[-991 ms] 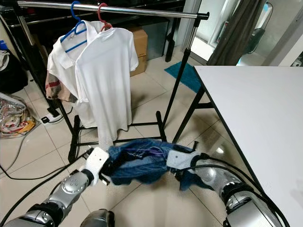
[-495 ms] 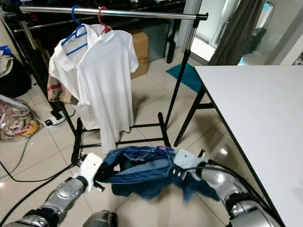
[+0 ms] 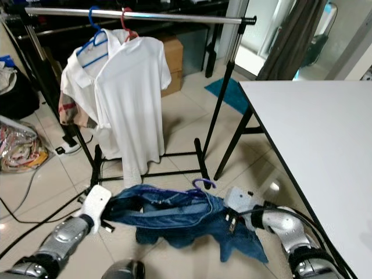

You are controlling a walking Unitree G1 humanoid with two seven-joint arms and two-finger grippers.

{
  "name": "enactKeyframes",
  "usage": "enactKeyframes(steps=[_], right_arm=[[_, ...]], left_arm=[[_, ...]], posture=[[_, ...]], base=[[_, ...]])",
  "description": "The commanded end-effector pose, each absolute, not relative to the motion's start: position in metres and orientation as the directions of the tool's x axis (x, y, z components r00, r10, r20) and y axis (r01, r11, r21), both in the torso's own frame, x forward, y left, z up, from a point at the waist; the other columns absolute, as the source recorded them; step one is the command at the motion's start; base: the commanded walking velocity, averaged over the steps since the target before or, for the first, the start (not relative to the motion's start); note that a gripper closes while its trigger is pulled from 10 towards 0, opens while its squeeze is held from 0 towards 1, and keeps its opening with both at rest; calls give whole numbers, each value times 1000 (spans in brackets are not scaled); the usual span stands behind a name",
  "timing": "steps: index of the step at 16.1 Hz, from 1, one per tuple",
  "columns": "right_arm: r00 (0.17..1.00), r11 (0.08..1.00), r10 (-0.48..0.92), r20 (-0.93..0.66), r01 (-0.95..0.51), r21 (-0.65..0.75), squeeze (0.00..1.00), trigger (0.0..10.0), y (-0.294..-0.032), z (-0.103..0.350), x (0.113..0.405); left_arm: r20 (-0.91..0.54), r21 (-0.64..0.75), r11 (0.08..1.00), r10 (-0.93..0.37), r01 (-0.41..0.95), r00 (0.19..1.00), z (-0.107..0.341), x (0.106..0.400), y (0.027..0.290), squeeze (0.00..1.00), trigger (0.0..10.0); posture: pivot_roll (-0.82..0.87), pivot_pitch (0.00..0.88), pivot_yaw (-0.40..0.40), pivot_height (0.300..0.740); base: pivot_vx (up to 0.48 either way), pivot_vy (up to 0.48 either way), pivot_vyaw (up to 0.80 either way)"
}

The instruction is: Hang hanger

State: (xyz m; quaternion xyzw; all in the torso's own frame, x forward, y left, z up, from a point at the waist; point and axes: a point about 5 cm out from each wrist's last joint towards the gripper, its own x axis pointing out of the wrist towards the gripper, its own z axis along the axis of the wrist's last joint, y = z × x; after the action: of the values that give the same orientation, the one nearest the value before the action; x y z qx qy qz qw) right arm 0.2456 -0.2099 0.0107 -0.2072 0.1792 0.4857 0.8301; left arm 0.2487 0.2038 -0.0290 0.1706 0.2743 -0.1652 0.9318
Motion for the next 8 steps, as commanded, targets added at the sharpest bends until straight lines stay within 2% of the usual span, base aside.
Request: enactKeyframes(steps=[1,6,8], right_arm=[[504,467,740,-445,-861,-199,0,10000,-219,22,250],[473,456,817,-331,-880,-133,0,10000,-221,34,248],[469,456,823,-320,-882,-120,0,10000,-221,35,248]], left_arm=[[-572,229,895,-195,383,797,-28,250,210,0,10000],[-560,266,901,-144,341,816,-18,256,232,0,10000],[-559,270,901,-141,340,817,-17,256,234,0,10000]], posture=[[235,12,-40,740],[238,15,-47,740],[237,15,-48,740]], base=[[0,0,0],[0,0,0],[0,0,0]])
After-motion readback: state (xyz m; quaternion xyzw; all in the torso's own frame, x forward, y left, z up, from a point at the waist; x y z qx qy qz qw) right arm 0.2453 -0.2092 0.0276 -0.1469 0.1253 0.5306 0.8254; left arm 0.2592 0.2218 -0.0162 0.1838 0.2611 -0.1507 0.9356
